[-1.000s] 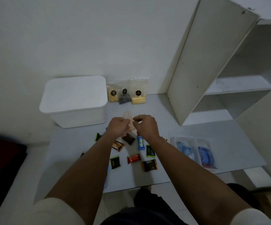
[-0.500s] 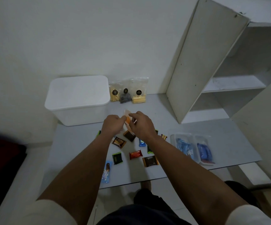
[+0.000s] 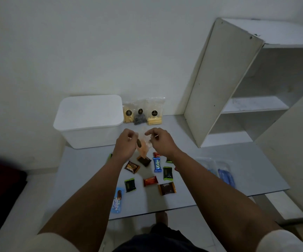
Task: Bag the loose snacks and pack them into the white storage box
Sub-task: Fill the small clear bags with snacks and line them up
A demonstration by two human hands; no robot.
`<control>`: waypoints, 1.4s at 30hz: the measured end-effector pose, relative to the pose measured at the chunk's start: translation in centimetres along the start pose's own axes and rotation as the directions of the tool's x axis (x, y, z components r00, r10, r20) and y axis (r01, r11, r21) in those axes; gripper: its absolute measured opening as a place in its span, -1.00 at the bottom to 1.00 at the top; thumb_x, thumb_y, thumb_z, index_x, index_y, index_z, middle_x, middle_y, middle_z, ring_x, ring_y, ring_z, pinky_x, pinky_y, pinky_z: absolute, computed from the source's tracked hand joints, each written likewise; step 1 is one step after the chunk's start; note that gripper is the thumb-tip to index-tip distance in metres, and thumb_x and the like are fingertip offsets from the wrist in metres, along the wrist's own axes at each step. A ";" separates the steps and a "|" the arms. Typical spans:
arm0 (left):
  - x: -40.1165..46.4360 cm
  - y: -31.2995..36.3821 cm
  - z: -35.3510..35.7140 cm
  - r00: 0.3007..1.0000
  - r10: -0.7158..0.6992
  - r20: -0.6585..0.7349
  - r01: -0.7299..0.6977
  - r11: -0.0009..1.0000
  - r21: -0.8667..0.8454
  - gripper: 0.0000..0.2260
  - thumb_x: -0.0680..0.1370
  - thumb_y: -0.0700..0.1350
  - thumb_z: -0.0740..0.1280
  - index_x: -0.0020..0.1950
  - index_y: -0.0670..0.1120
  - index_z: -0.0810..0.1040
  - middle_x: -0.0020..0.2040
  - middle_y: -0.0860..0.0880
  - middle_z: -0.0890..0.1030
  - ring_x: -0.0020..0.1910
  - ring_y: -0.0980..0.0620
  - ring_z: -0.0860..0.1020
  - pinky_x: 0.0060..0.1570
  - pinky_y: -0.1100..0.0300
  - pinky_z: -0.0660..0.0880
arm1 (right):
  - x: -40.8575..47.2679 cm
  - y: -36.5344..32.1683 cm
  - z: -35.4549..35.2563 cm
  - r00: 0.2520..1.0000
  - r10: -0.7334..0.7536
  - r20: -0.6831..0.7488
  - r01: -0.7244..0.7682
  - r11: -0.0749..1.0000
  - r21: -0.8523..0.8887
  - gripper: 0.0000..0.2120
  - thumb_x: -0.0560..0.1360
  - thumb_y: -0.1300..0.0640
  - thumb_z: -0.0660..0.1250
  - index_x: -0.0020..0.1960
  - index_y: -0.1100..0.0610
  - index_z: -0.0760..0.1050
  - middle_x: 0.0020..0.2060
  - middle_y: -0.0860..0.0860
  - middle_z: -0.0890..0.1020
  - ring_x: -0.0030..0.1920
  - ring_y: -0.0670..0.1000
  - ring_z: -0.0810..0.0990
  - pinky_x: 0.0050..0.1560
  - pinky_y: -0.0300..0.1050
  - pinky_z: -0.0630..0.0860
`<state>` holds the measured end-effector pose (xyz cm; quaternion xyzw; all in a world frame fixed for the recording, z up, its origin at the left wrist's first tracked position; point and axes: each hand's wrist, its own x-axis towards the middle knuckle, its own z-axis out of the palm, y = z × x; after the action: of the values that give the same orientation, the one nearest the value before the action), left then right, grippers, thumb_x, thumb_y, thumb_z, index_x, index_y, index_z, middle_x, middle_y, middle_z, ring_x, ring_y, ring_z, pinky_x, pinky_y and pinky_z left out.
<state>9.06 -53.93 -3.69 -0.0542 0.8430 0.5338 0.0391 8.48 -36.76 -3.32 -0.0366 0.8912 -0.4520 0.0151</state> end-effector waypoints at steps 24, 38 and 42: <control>0.3 3.1 0.3 0.979 0.091 0.184 -0.064 0.987 -0.148 -0.71 0.67 -0.06 0.25 -0.10 -0.25 0.57 -0.18 -0.14 0.68 -0.23 0.00 0.61 -0.18 0.13 0.55 | 1.4 -2.1 -6.4 0.969 0.120 0.217 -0.164 0.967 0.196 -0.86 0.49 0.12 0.52 -0.03 0.19 0.71 -0.18 0.09 0.73 -0.18 -0.03 0.66 -0.10 -0.09 0.59; -0.4 3.8 0.2 0.968 0.074 0.239 -0.034 0.985 -0.167 -0.73 0.67 -0.09 0.24 -0.03 -0.25 0.61 -0.21 -0.13 0.71 -0.25 0.05 0.64 -0.14 0.17 0.59 | 1.7 -3.1 -6.3 0.936 0.092 0.341 -0.138 0.984 0.114 -0.87 0.56 0.12 0.44 -0.17 0.09 0.61 -0.20 0.03 0.68 -0.15 -0.06 0.67 -0.01 -0.06 0.62; -0.4 3.9 -0.2 0.963 0.097 0.252 -0.067 0.990 -0.126 -0.72 0.69 -0.09 0.23 -0.06 -0.22 0.61 -0.20 -0.13 0.71 -0.27 0.07 0.62 -0.15 0.18 0.56 | 1.4 -3.0 -6.1 0.955 0.086 0.283 -0.132 0.980 0.148 -0.92 0.53 0.14 0.47 -0.14 0.11 0.66 -0.18 0.11 0.71 -0.16 -0.04 0.66 -0.01 -0.03 0.64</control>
<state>8.95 -52.46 -0.02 0.0484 0.7997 0.5856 0.1231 6.92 -33.69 2.68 -0.0485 0.8406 -0.5131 0.1668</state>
